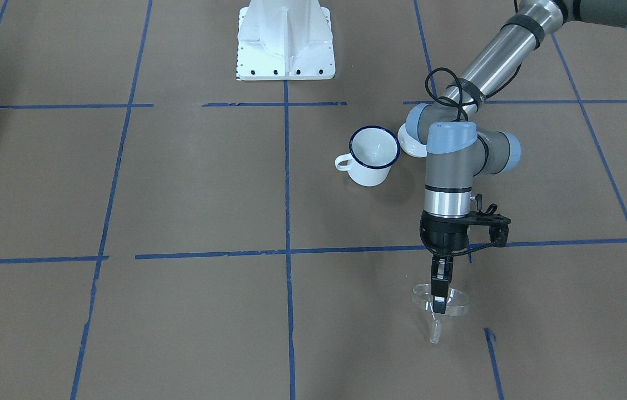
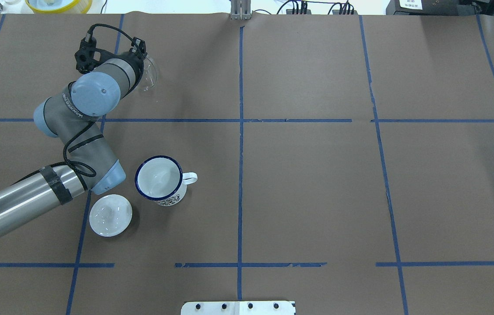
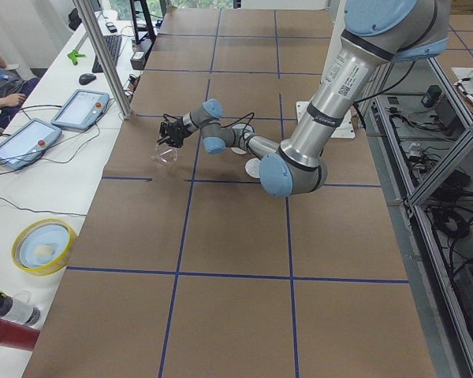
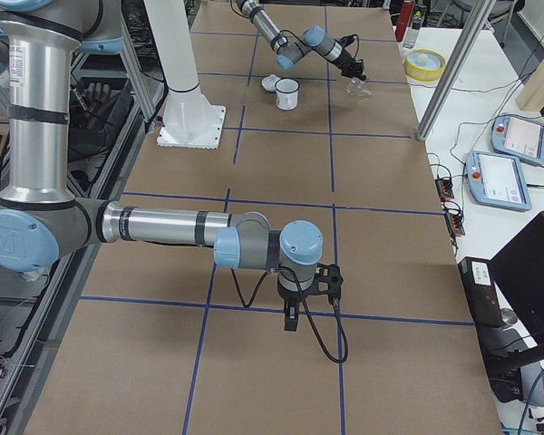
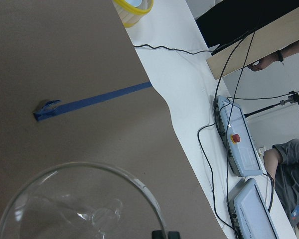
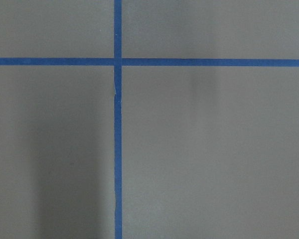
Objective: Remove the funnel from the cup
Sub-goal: 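Set the funnel down farther from the robot and release it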
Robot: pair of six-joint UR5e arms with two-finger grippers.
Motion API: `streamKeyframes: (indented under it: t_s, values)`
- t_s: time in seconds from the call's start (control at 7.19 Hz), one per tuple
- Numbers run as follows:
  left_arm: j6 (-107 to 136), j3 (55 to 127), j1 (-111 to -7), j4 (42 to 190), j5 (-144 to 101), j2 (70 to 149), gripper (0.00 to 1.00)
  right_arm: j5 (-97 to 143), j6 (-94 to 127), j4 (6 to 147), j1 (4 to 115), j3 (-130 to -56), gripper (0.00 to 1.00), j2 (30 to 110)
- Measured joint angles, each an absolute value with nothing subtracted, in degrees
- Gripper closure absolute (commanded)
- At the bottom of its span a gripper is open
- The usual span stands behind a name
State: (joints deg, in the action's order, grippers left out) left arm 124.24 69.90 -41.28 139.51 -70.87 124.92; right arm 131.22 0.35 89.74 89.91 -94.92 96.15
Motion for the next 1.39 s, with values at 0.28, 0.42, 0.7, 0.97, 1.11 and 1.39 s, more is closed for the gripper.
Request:
streamKeyframes:
  t_s: [0.28, 0.42, 0.7, 0.97, 1.11, 1.39]
  values:
    - [119.65, 71.12, -41.4, 139.62, -71.0, 124.56, 0.0, 131.22, 0.35, 89.74, 89.91, -94.92, 0.0, 96.15]
    - [115.01, 73.89, -41.64, 139.62, -71.73, 123.96, 0.0, 131.22, 0.35, 89.74, 89.91, -94.92, 0.0, 96.15]
    - [104.52, 82.24, -42.72, 138.24, -79.39, 120.45, 0.0, 131.22, 0.35, 89.74, 89.91, -94.92, 0.0, 96.15]
    - [91.64, 95.46, -43.66, 129.53, -88.03, 113.89, 0.0, 131.22, 0.35, 89.74, 89.91, -94.92, 0.0, 96.15]
    - [84.81, 102.69, -44.31, 123.88, -93.39, 110.4, 0.0, 131.22, 0.35, 89.74, 89.91, -94.92, 0.0, 96.15]
    - [74.57, 113.19, -45.14, 118.58, -101.26, 102.36, 0.0, 131.22, 0.35, 89.74, 89.91, -94.89, 0.0, 96.15]
